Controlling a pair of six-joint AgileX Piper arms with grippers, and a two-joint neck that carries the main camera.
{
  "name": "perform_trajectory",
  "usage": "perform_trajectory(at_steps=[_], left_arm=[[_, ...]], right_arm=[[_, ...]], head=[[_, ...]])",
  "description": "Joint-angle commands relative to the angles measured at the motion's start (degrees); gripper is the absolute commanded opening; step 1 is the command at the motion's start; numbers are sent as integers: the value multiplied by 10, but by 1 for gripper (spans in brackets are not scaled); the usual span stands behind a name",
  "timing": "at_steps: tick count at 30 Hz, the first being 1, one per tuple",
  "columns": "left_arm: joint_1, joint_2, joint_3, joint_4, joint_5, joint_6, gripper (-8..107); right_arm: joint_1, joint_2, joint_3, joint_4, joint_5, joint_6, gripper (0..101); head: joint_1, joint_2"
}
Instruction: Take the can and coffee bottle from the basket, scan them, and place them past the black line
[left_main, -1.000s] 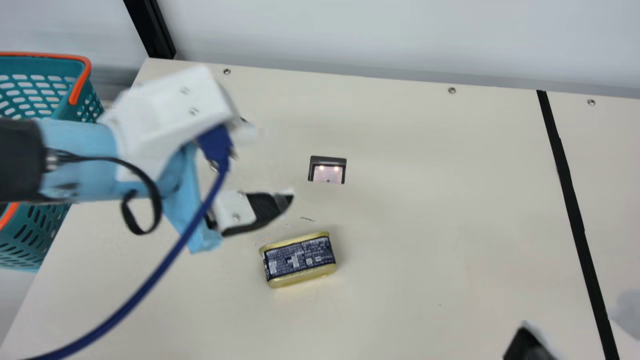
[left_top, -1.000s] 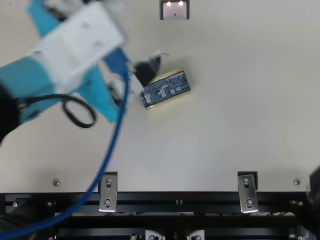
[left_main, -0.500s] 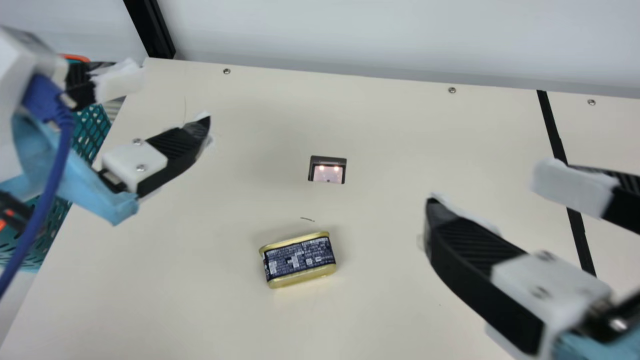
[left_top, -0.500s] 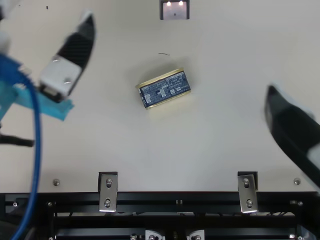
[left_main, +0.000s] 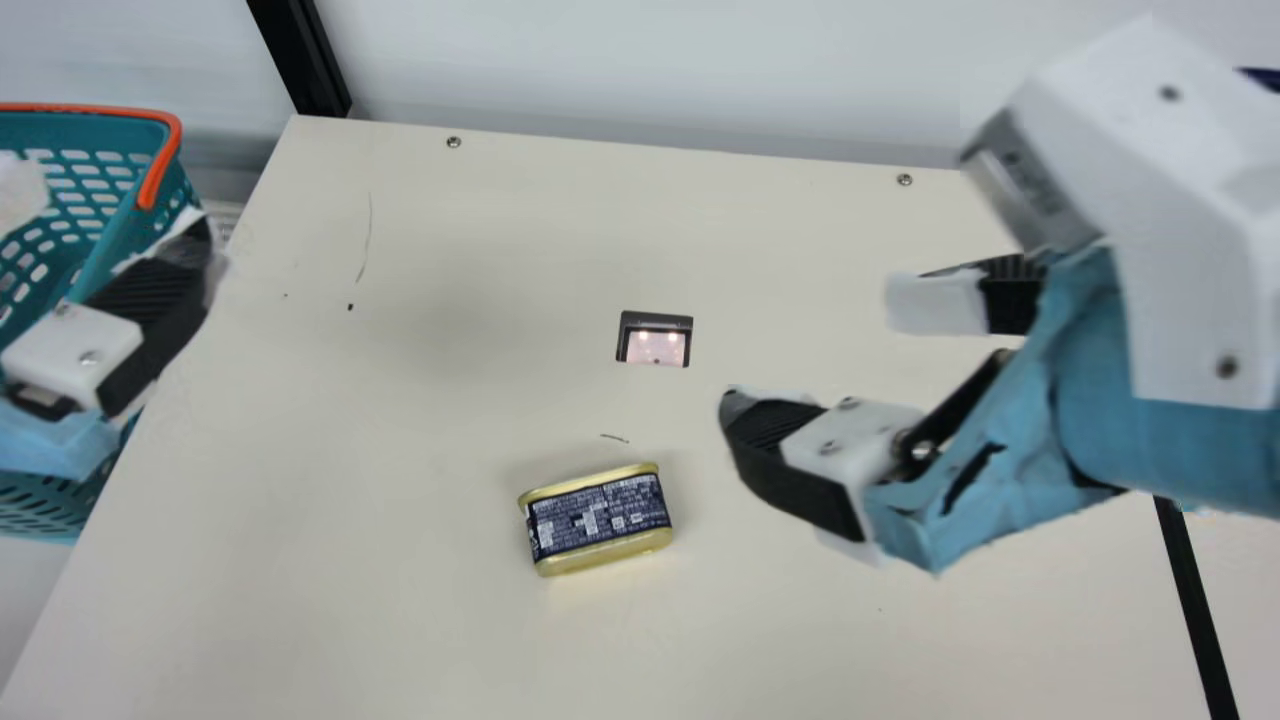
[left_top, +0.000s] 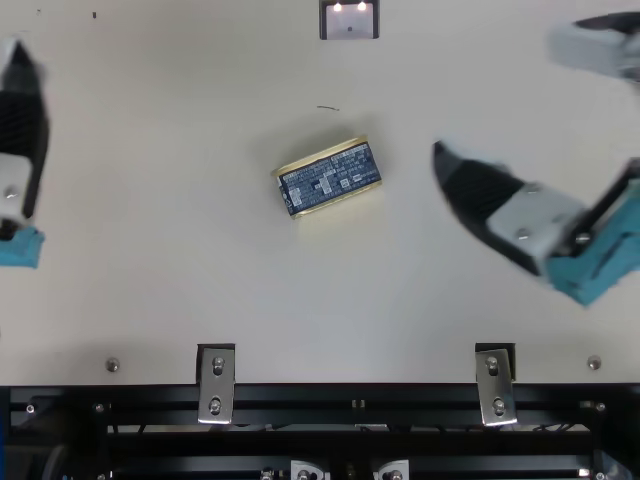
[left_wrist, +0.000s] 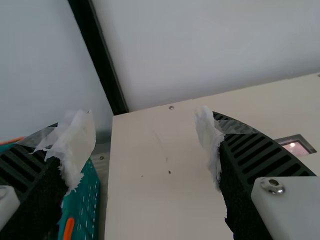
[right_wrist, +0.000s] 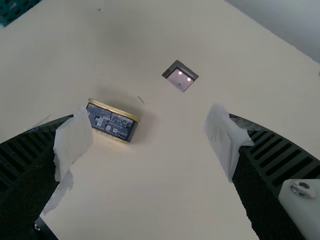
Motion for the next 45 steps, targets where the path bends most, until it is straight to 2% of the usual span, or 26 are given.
perform_trajectory(at_steps=[1,2,10,23,33,45], left_arm=[[25,-10,10,13,11,-31,90],[8,-4,3,7,3,-11,90],[25,-10,8,13,9,-30,90],[25,-10,8,13,9,-30,90],[25,-10,8,13,9,-30,90],[25,-10,8,13,9,-30,90]], right_arm=[[16,21,-5,1,4,-32,101],[24,29,-8,1,6,-42,101],[83,96,-43,2,21,-133,101],[163,211,-104,-67,58,-278,101],[203,280,-121,-122,52,-342,101],[229,341,-116,-155,18,-374,101]], head=[[-2,6],[-2,6],[-2,6],[-2,6],[-2,6],[-2,6]])
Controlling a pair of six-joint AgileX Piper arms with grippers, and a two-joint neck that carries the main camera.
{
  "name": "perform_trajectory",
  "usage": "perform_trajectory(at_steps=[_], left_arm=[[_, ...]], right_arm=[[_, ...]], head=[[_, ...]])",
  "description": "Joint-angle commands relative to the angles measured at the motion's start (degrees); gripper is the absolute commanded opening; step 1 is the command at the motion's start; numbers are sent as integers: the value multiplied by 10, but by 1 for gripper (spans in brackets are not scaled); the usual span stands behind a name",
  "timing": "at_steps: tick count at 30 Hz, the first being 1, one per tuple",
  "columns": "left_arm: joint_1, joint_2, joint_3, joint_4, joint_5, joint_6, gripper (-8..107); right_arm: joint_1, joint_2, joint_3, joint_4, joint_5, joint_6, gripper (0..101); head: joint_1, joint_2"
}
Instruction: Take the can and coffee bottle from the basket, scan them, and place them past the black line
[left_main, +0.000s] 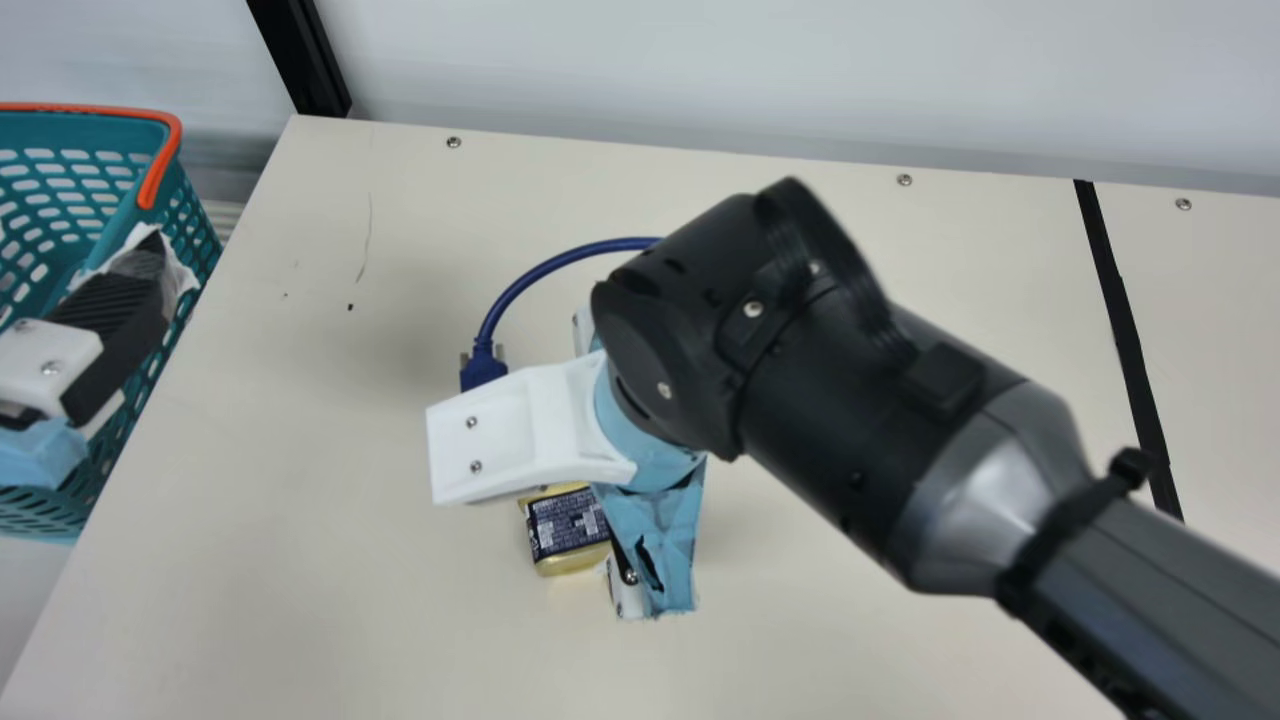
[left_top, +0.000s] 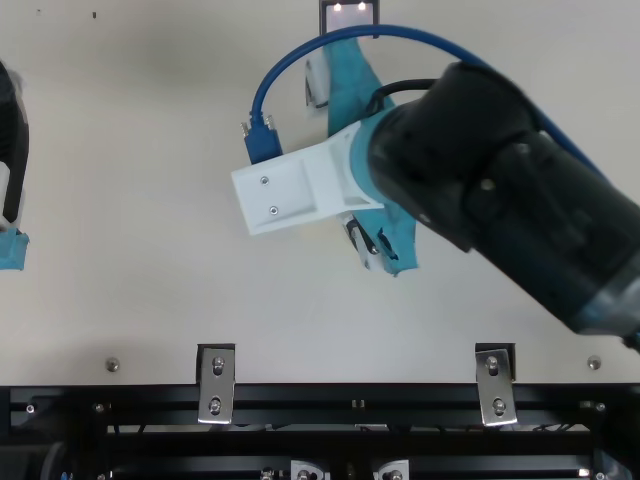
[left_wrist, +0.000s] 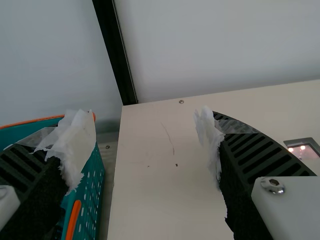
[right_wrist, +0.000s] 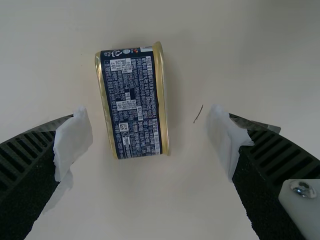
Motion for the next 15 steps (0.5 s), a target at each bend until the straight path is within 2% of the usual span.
perform_trajectory(at_steps=[1,12,13,15], left_arm=[[0,0,0,0,0,0,90],[0,0,0,0,0,0,90],[0,0,0,0,0,0,90],[0,0,0,0,0,0,90]], right_arm=[[2,9,2,-2,-3,-3,101],[9,42,10,-4,-20,-7,101],[8,43,11,-1,-22,-6,2],[7,44,12,3,-25,-3,0]], head=[[-2,6],[-2,6],[-2,6],[-2,6]])
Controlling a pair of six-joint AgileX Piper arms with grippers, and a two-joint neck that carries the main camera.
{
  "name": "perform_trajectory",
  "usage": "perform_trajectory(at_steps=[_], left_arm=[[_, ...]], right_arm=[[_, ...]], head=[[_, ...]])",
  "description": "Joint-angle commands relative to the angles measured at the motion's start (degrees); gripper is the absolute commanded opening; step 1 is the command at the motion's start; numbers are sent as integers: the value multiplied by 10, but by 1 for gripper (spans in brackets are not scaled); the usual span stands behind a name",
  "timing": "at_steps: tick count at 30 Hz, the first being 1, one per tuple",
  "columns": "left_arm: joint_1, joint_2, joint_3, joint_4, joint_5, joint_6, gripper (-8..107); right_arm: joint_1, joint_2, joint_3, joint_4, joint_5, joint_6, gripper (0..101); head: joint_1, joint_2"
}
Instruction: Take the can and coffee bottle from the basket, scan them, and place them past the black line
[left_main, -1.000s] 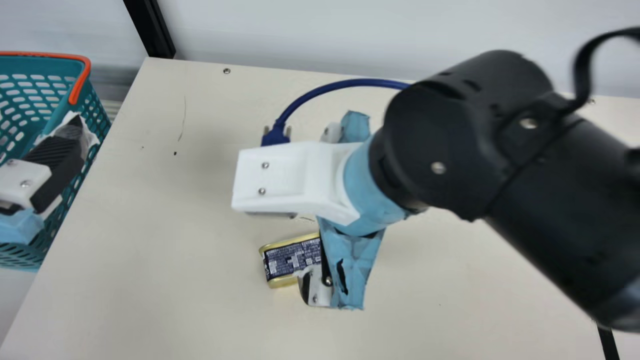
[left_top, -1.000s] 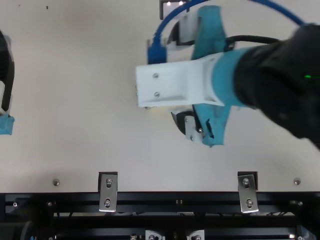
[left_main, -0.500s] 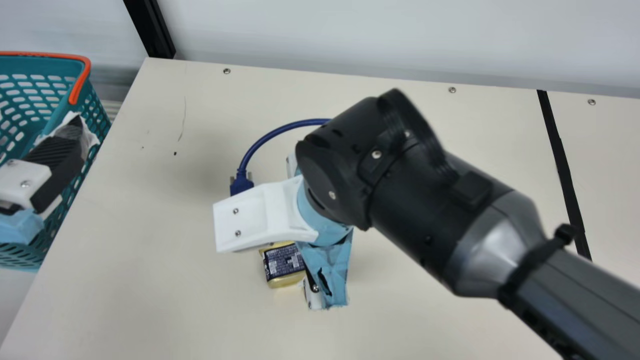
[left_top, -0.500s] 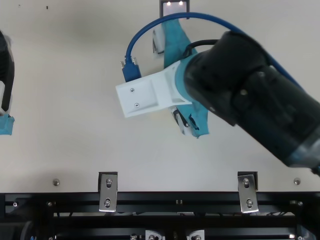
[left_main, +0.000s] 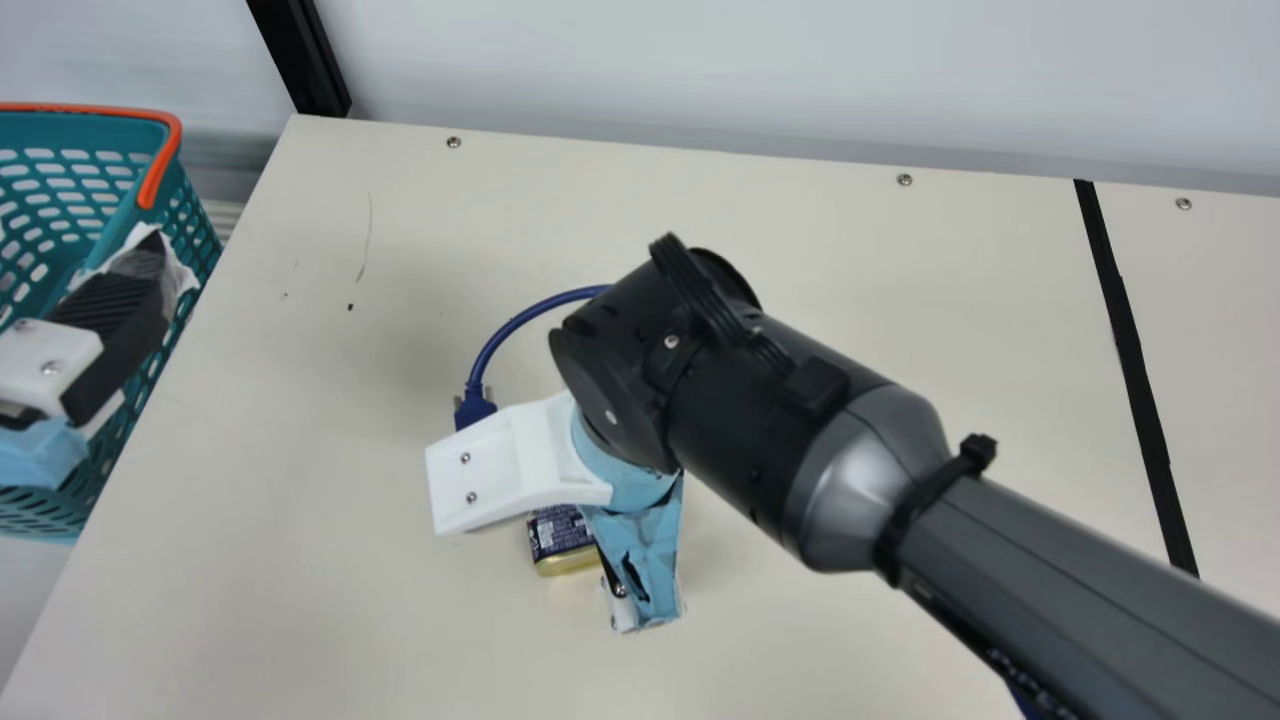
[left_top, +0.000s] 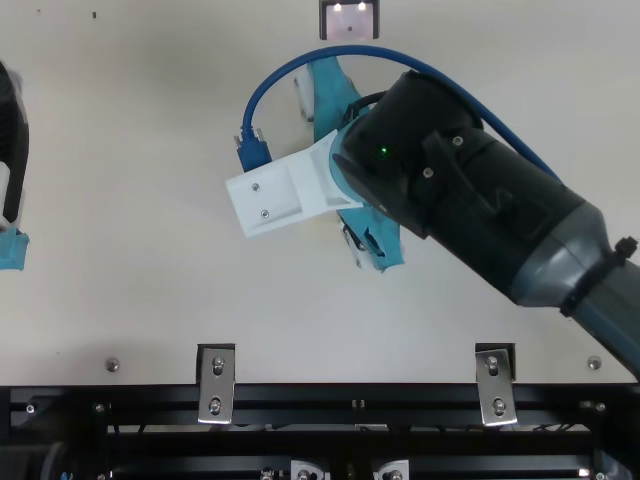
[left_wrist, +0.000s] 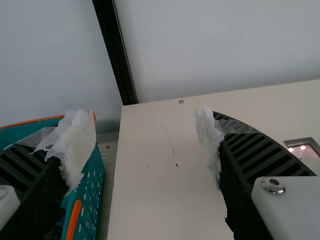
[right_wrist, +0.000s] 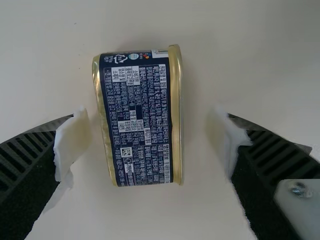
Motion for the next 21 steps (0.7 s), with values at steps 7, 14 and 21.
perform_trajectory(at_steps=[7,14,21], left_arm=[[0,0,0,0,0,0,90],[0,0,0,0,0,0,90],[0,0,0,0,0,0,90]], right_arm=[[-16,-19,2,34,1,21,0],[-52,-60,-3,88,28,60,0],[-101,-96,6,96,37,109,0]], head=[[-2,6],[-2,6],[-3,-21]])
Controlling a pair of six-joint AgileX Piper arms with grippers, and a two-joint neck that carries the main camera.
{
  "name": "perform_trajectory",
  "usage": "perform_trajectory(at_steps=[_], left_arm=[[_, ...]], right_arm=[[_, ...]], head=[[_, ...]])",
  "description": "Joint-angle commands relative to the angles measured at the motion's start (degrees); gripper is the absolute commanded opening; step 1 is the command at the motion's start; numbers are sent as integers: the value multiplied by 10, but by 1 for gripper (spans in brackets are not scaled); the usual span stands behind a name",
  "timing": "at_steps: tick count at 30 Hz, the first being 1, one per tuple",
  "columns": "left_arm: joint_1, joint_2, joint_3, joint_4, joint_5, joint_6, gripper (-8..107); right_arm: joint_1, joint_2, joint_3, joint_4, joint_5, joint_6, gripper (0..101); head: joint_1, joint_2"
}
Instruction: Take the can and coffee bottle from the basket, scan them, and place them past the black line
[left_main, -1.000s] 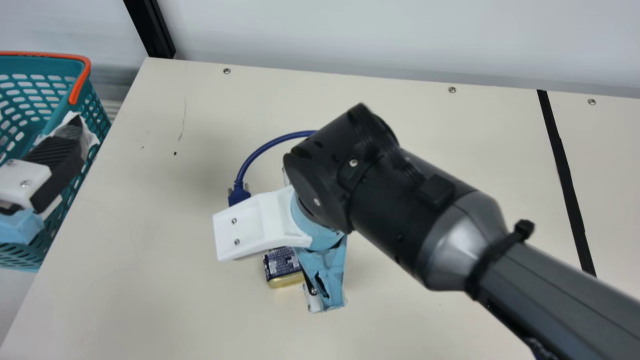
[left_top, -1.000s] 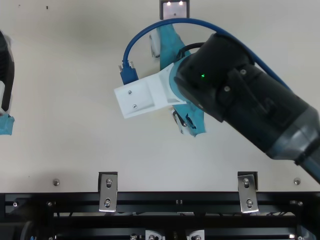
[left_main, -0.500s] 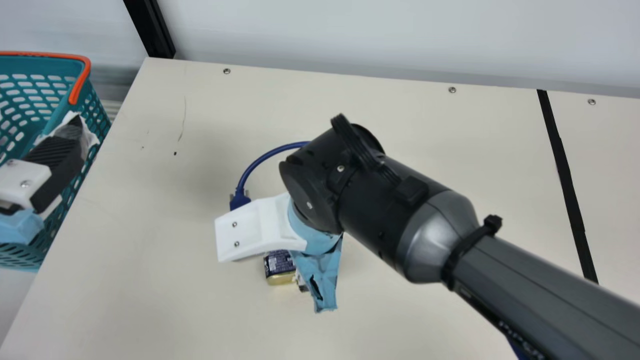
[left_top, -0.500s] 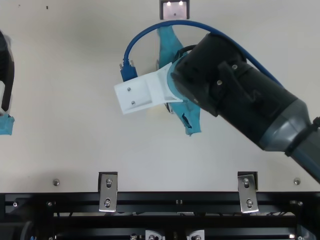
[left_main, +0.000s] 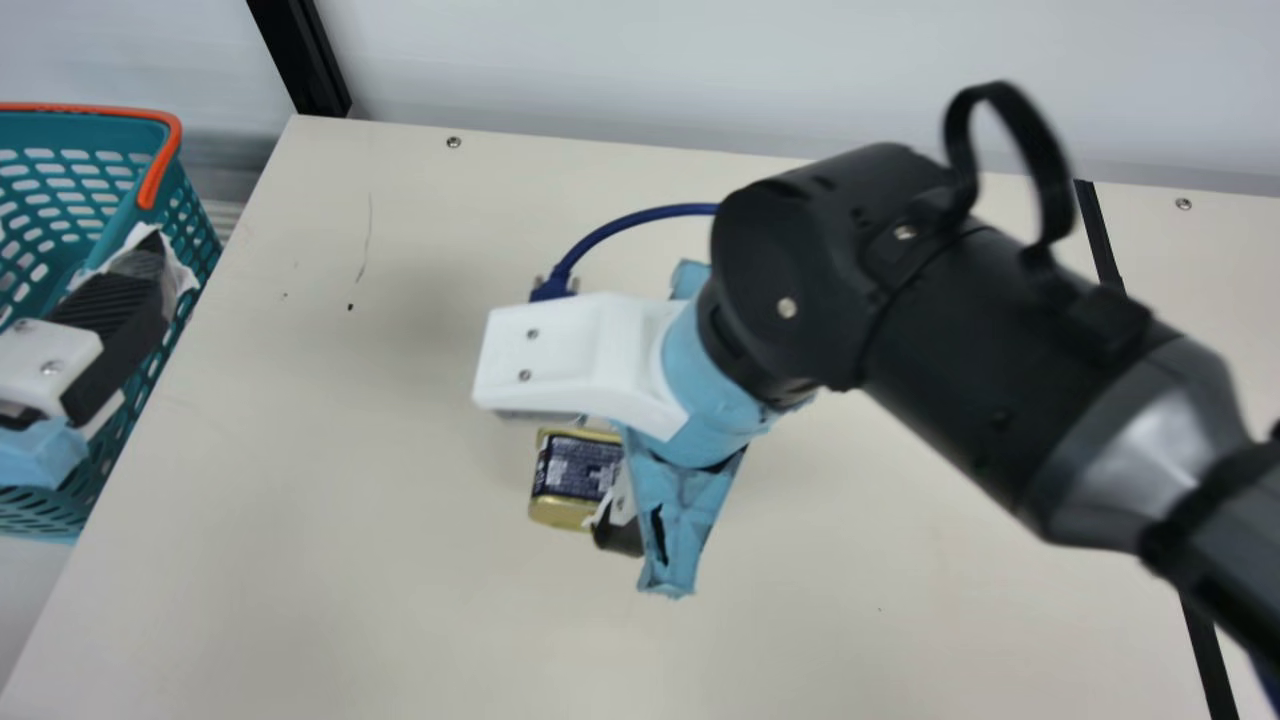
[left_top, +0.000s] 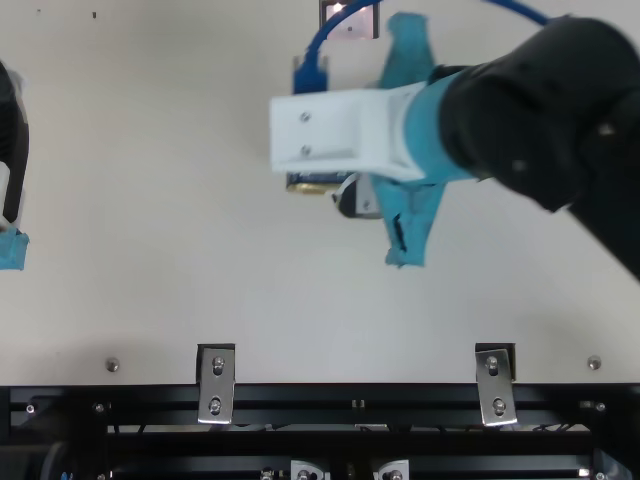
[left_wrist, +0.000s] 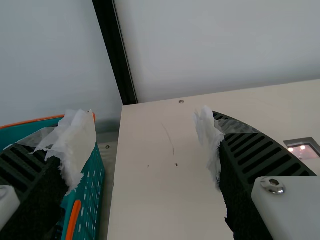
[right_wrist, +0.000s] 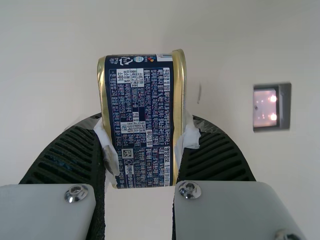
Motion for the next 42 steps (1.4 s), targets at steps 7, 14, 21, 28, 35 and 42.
perform_trajectory(at_steps=[7,14,21,28,35,42], left_arm=[[0,0,0,0,0,0,90],[0,0,0,0,0,0,90],[0,0,0,0,0,0,90],[0,0,0,0,0,0,90],[0,0,0,0,0,0,90],[0,0,0,0,0,0,90]], right_arm=[[-86,-55,57,-39,-22,69,0],[-191,-126,127,-77,-28,107,0],[-330,-193,182,-102,-30,112,0],[-485,-227,211,-127,-41,83,0],[-624,-217,223,-160,-60,43,0],[-735,-186,229,-185,-93,16,0]], head=[[-17,-144],[-38,-279],[-54,-371],[-54,-371],[-54,-371],[-54,-371]])
